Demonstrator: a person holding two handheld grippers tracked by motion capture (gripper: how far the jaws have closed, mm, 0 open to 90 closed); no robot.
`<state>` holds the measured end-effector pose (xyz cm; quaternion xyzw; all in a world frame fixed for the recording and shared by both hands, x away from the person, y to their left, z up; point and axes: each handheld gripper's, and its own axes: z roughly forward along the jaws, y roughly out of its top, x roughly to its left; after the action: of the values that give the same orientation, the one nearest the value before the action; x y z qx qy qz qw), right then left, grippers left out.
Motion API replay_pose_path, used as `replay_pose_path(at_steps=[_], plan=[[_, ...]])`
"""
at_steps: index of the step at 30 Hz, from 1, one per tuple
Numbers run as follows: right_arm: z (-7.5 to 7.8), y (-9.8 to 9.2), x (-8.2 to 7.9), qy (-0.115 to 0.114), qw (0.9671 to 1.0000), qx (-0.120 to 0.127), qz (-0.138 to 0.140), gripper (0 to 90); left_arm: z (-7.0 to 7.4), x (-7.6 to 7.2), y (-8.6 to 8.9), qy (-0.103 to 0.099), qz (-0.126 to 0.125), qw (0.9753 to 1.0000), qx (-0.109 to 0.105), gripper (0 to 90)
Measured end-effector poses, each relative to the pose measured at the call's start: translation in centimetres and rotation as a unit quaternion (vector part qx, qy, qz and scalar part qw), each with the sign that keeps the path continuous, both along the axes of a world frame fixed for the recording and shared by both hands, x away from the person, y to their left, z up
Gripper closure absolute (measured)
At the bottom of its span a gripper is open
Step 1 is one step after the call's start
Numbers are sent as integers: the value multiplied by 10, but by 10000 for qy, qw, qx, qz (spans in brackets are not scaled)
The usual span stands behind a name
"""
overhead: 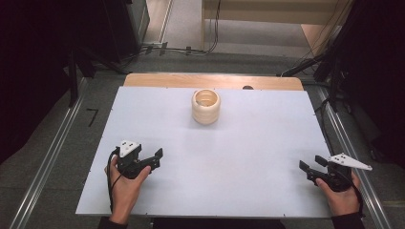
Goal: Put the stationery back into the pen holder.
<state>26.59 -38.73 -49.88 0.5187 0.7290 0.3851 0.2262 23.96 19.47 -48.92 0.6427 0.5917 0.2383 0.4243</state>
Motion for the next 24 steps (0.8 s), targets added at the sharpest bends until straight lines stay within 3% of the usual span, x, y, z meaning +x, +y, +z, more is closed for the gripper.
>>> replay_pose_path(at_steps=[24], plan=[[0,-1,0,19,10000,16,-23,275,-7,-11,5,129,7,9998,140,178]])
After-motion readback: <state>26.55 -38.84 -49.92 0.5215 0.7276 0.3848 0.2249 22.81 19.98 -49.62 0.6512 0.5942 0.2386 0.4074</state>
